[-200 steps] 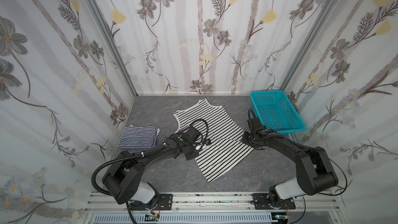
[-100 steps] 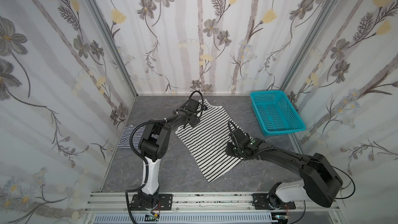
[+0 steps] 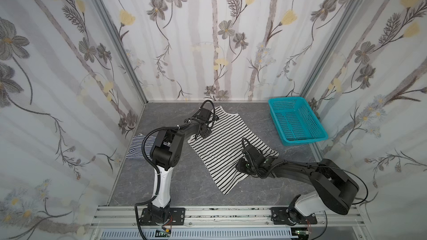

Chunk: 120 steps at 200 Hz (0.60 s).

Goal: Fold and stack tank tops
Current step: Rotate the tank top at the center of the table.

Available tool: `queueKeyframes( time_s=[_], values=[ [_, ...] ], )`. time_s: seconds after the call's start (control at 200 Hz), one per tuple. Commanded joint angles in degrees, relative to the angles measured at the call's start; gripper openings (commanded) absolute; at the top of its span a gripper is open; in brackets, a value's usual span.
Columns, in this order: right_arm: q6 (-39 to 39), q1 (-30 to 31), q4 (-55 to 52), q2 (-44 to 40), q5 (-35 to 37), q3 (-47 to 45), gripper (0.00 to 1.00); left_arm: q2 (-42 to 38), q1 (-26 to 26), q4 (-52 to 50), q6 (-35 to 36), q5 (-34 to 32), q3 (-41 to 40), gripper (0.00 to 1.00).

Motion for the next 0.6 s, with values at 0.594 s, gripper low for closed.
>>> queueKeyframes(
  time_s=[0.594],
  values=[
    [-16.5,-20.9,-15.0,5.3,4.6,7.4,0.36,-20.8,-2.6,-1.3,0.6,-4.8,-26.2,0.45]
  ],
)
